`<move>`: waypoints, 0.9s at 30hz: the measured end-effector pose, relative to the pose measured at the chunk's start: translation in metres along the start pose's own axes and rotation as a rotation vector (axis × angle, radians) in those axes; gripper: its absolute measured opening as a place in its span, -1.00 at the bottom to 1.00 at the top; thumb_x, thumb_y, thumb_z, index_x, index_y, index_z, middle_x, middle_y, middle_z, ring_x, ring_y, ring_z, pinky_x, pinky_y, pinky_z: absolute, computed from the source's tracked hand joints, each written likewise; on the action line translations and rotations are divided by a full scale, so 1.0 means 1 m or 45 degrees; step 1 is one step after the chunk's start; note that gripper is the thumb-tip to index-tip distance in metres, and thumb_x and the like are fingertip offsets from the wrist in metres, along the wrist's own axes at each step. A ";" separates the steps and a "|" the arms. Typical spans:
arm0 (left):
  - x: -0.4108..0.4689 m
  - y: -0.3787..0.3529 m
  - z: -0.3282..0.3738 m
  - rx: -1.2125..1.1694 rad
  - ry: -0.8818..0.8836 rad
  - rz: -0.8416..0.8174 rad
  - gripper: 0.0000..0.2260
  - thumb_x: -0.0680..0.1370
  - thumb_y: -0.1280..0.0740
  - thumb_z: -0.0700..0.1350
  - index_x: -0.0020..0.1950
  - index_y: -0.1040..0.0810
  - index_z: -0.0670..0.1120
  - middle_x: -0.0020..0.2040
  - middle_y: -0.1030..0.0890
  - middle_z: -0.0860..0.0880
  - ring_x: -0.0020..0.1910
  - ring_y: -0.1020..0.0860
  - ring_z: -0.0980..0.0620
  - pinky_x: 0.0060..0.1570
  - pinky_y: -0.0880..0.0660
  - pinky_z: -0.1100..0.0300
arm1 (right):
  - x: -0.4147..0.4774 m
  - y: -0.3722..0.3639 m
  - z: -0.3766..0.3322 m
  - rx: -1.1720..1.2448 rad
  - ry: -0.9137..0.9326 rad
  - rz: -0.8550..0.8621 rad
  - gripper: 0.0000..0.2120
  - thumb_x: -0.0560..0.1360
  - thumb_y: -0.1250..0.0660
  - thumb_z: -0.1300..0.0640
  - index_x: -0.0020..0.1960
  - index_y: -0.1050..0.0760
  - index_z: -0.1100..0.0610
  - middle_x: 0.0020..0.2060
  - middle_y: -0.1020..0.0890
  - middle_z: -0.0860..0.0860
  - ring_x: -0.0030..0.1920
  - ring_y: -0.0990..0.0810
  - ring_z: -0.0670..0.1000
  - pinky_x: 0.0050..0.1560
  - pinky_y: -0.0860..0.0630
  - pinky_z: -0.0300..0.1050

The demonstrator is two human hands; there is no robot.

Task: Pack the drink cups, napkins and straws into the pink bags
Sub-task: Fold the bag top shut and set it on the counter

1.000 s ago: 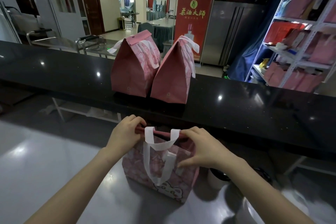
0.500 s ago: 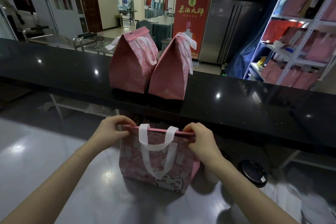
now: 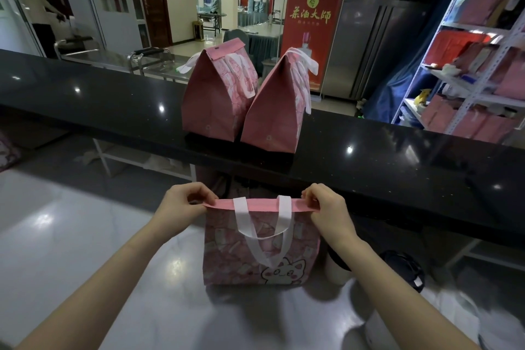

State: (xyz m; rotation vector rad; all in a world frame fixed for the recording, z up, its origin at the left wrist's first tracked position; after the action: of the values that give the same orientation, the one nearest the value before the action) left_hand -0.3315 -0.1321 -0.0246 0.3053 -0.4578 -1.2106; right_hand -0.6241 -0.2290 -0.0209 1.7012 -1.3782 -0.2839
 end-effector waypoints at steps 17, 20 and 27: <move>-0.010 -0.016 0.005 0.572 -0.332 -0.023 -0.78 0.44 -0.49 -0.08 0.00 -0.51 0.11 -0.14 -0.58 0.22 -0.16 -0.56 0.21 -0.16 -0.55 0.30 | 0.011 0.015 -0.011 -0.333 0.104 -0.381 -0.73 0.47 -0.41 0.09 0.13 -0.45 -0.06 0.02 -0.61 -0.11 0.04 -0.57 -0.05 0.02 -0.54 -0.07; -0.008 -0.025 0.008 0.583 -0.370 0.044 -0.83 0.45 -0.47 -0.20 -0.01 -0.64 0.01 -0.16 -0.59 0.17 -0.16 -0.56 0.16 -0.13 -0.52 0.33 | 0.011 0.011 -0.019 -0.424 0.155 -0.339 -0.80 0.51 -0.34 0.18 0.11 -0.57 0.01 0.00 -0.65 -0.08 0.04 -0.59 -0.03 0.06 -0.54 -0.05; -0.001 -0.021 0.006 0.559 -0.262 -0.085 -0.81 0.45 -0.42 -0.19 -0.10 -0.65 0.12 -0.20 -0.58 0.26 -0.17 -0.55 0.29 -0.19 -0.48 0.47 | 0.015 0.011 -0.019 -0.326 0.073 -0.380 -0.82 0.51 -0.32 0.24 0.03 -0.62 0.05 -0.06 -0.67 -0.03 -0.01 -0.61 -0.03 0.05 -0.57 -0.06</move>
State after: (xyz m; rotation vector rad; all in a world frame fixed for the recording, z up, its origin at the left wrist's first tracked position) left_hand -0.3519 -0.1378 -0.0294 0.5766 -0.9016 -1.2046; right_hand -0.6136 -0.2322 0.0036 1.6803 -0.9968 -0.5511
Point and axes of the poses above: each hand's wrist, its own x-axis towards the middle knuckle, its own y-axis out of the back of the hand, z = x × y, the point moved 2 cm from there along x, towards the middle knuckle
